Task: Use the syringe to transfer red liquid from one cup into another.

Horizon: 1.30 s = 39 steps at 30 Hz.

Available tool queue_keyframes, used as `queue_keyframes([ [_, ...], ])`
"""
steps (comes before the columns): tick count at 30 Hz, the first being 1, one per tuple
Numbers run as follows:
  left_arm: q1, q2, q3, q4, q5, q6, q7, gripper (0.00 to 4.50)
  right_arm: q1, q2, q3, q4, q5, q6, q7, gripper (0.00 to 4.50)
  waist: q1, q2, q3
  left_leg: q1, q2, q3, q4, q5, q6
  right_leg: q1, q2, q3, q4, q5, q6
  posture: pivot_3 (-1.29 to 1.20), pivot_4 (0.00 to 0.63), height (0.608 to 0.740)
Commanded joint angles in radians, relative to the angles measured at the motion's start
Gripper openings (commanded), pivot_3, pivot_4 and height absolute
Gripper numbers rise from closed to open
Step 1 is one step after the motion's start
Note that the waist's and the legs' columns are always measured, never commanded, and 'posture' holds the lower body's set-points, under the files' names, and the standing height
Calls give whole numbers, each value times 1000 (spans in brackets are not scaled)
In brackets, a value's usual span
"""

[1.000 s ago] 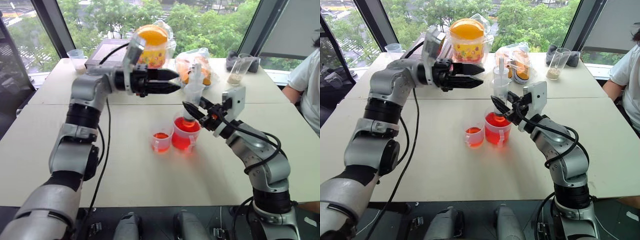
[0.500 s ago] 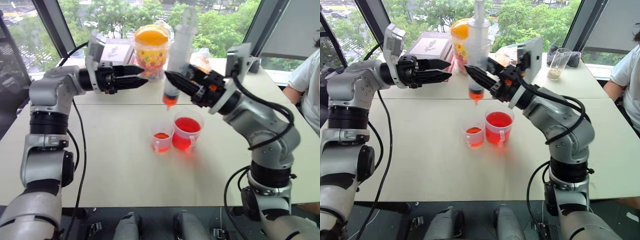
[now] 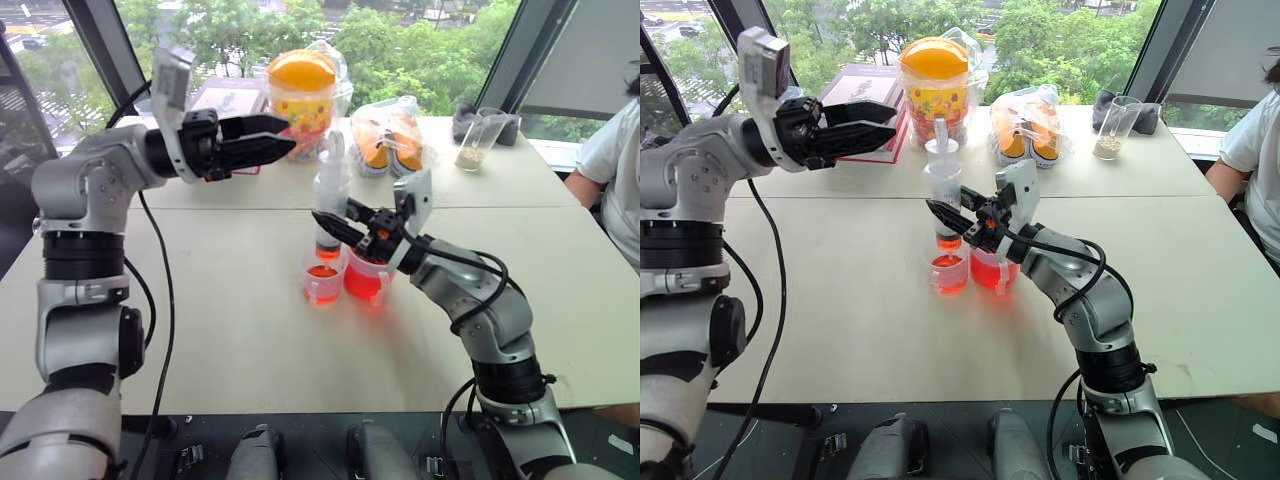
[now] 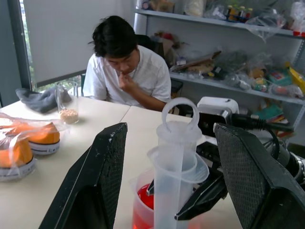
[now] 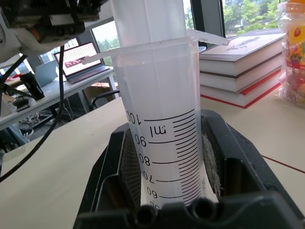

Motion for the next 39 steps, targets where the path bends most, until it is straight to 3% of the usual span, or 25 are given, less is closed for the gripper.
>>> queue_keyframes([
  [1, -63, -25, -2, 37, 7, -49, 8, 2958, -5, 9, 4, -36, -8, -28, 6, 1398, 1, 0, 0, 0, 0, 0, 0, 0, 0, 0, 0, 0, 0, 0, 0, 0, 150, 740],
  [10, -83, -98, -119, 158, 128, -212, -53, 2958, -7, 15, -3, -65, -7, -14, -13, 1398, 1, 0, 0, 0, 0, 0, 0, 0, 0, 0, 0, 0, 0, 0, 0, 0, 150, 740],
  [17, -114, -152, -140, 228, 169, -267, -59, 2958, -8, 19, 0, -78, -5, -3, -18, 1398, 2, 0, 0, 0, 0, 0, 0, 0, 0, 0, 0, 0, 0, 0, 0, 0, 150, 740],
  [20, -119, -174, -144, 223, 163, -255, -75, 2118, -4, 21, 7, -83, -5, 0, -20, 1398, 2, 0, 0, 0, 0, 0, 0, 0, 0, 0, 0, 0, -1, 0, 0, 0, 150, 740],
  [24, -103, -172, -160, 189, 166, -236, -111, 126, -16, 25, 6, -82, -3, 5, -23, 1398, -2, 0, 0, 0, 0, 0, 0, 0, 0, 0, 0, 0, -1, 0, 0, 0, 150, 740],
  [39, -26, -128, -200, 98, 174, -223, -166, 27, -152, 16, -88, -114, 85, 108, -66, 1398, 0, 0, 0, 0, 0, 0, 0, 0, 0, 0, 0, 0, -1, 0, 0, 0, 150, 740],
])
